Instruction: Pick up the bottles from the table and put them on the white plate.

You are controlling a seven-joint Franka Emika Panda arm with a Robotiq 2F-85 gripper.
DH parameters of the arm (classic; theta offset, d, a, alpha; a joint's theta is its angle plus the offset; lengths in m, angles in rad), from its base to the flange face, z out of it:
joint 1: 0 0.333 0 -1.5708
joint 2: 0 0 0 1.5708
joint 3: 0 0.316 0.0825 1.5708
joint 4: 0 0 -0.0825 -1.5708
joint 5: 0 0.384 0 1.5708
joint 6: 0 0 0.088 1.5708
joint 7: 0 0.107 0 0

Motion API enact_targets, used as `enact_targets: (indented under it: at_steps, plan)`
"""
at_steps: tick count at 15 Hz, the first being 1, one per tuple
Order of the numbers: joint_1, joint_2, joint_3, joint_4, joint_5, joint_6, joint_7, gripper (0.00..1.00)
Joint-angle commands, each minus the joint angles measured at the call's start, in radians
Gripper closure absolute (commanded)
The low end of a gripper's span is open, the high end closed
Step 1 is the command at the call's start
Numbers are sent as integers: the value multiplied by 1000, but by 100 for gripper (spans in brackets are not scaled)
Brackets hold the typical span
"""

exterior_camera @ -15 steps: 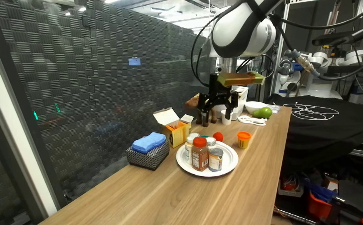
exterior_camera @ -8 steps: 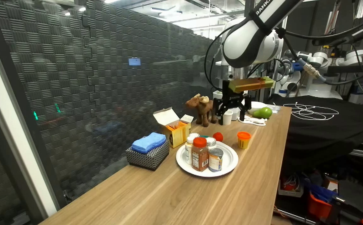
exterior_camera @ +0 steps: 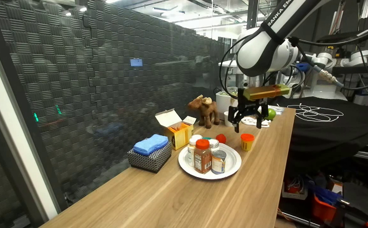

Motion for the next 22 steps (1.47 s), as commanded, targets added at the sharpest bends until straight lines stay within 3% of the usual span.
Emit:
enact_targets:
  at_steps: [1,13,15,17,21,22]
  plan:
    - [-5,-8,-2,-23,-3,30,21,0]
    - [-25,62,3,-8,65,100,5,1]
    - [-27,67,2,-7,79,104,3,26]
    - [-28,69,2,-7,86,109,2,37]
    - [-24,51,-3,-18,81,117,9,69]
    - [-21,41,-4,-23,75,116,13,71]
